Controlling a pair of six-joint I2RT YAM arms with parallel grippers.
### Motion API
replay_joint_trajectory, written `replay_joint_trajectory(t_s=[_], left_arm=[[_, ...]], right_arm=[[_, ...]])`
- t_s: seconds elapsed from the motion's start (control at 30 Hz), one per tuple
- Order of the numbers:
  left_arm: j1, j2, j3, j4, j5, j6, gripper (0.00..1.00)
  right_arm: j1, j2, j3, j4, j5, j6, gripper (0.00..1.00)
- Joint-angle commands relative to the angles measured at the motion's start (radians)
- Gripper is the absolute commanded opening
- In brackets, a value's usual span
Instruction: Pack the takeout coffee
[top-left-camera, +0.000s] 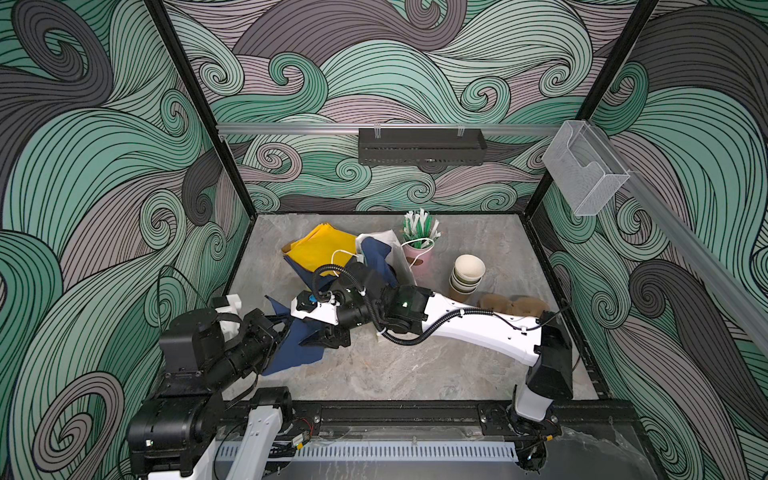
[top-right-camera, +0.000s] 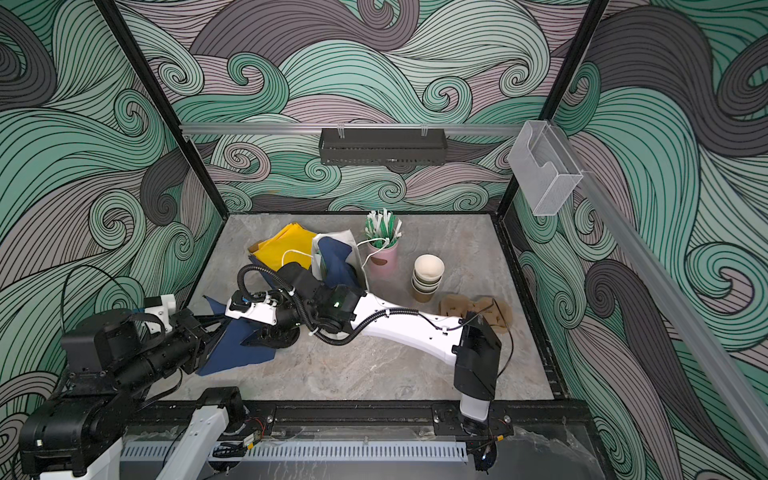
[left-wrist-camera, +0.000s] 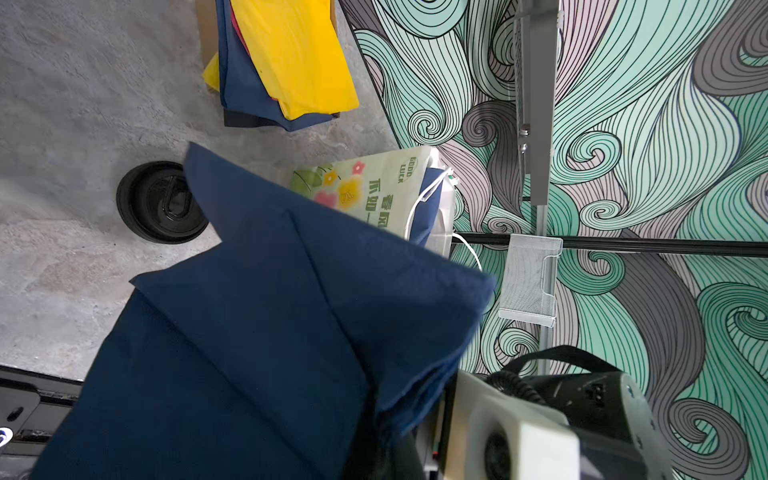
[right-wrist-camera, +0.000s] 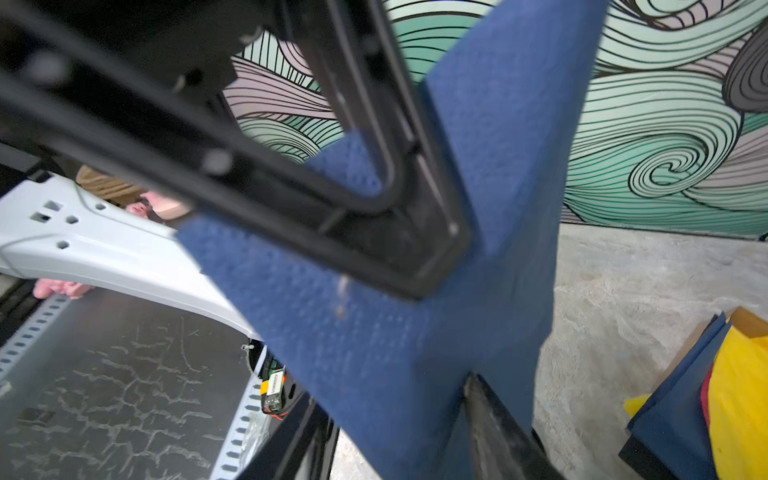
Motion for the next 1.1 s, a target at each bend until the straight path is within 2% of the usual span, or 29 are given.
replay_joint_trajectory(t_s=[0.0, 0.07, 0.17, 0.27, 0.37, 0.4, 0.53, 0.63, 0.77, 0.87, 1.0, 1.07], left_arm=[[0.006, -0.011, 0.005, -0.021, 0.034, -0.022, 0.00], [0.006, -0.018, -0.001, -0.014, 0.051, -0.031, 0.00], [0.005, -0.022, 0.000, -0.013, 0.056, -0.038, 0.00], [0.005, -0.021, 0.007, -0.006, 0.059, -0.044, 0.00], [0.006, -0.014, 0.021, 0.005, 0.054, -0.044, 0.00], [0.006, -0.010, 0.026, 0.012, 0.052, -0.045, 0.03], [0.006, 0.003, 0.049, 0.069, -0.011, -0.038, 0.43], [0.006, 0.022, 0.060, 0.169, -0.099, -0.025, 0.59], [0.005, 0.046, -0.001, 0.347, -0.168, -0.020, 0.63], [0.005, 0.045, -0.102, 0.503, -0.213, -0.005, 0.63], [0.005, 0.055, -0.254, 0.641, -0.222, 0.100, 0.62], [0.006, 0.068, -0.317, 0.706, -0.211, 0.121, 0.62]], right_arm=[[0.005, 0.003, -0.008, 0.093, -0.004, -0.022, 0.49], [0.009, 0.004, -0.016, 0.115, -0.003, -0.023, 0.61], [0.011, 0.005, -0.035, 0.167, -0.019, -0.027, 0.60], [0.011, 0.010, -0.037, 0.175, -0.029, -0.018, 0.47], [0.011, 0.000, -0.047, 0.174, -0.032, -0.010, 0.29], [0.011, -0.011, -0.053, 0.175, -0.031, -0.005, 0.23], [0.008, -0.058, -0.077, 0.170, -0.016, 0.026, 0.07], [0.005, -0.132, -0.114, 0.136, 0.048, 0.057, 0.03], [-0.004, -0.263, -0.164, 0.066, 0.199, 0.093, 0.02], [-0.012, -0.360, -0.164, -0.001, 0.371, 0.145, 0.00], [-0.025, -0.379, -0.003, -0.249, 0.780, 0.282, 0.00], [-0.044, -0.350, 0.105, -0.363, 0.924, 0.342, 0.00]])
